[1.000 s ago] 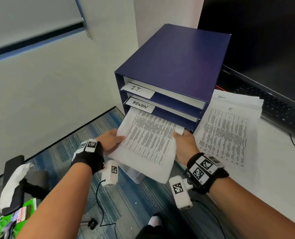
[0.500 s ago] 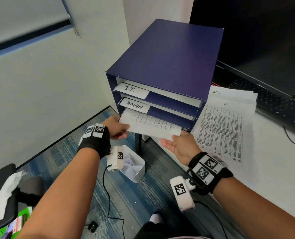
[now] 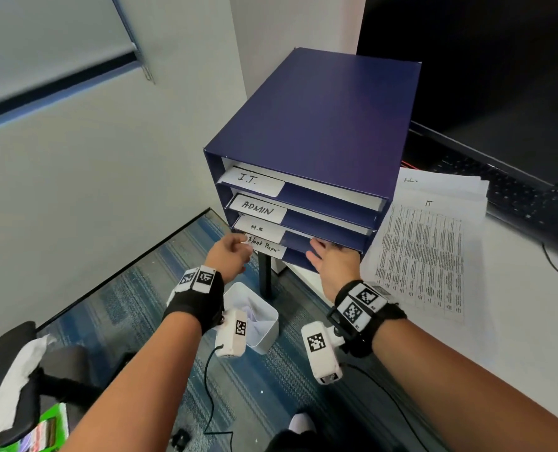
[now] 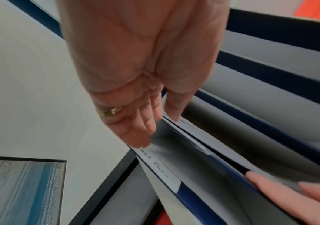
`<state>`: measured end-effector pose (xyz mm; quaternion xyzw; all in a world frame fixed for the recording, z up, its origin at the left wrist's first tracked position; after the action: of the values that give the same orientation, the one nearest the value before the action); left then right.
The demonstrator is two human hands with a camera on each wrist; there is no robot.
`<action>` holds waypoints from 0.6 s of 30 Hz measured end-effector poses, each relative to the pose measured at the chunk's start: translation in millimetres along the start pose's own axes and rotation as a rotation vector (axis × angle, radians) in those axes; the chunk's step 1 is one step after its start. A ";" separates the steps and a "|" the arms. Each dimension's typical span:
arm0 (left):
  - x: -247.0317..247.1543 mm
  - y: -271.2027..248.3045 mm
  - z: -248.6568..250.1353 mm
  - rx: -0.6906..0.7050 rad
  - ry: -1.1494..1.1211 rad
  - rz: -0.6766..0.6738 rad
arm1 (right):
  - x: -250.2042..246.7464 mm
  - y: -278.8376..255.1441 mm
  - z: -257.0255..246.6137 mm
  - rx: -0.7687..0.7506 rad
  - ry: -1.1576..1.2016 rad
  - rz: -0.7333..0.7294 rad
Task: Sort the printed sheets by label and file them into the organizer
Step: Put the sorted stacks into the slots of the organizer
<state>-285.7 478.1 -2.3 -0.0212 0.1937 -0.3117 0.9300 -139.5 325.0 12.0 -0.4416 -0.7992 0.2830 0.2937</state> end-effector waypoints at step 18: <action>189.7 -69.6 26.6 -0.103 0.246 -0.304 | -222.5 -7.1 -39.3 -0.141 -0.806 0.367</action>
<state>-176.9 308.4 -32.4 -0.0596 0.3161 -0.4382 0.8394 -17.7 135.3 -5.6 -0.4495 -0.7756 0.4245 -0.1271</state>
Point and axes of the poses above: each hand's wrist, its own y-axis towards the middle knuckle, its own x-axis out of the palm, z = x × y, the point moved 5 cm from there along y, towards the middle knuckle, and after that the axes turned 13 degrees about x, right-handed, at the moved point
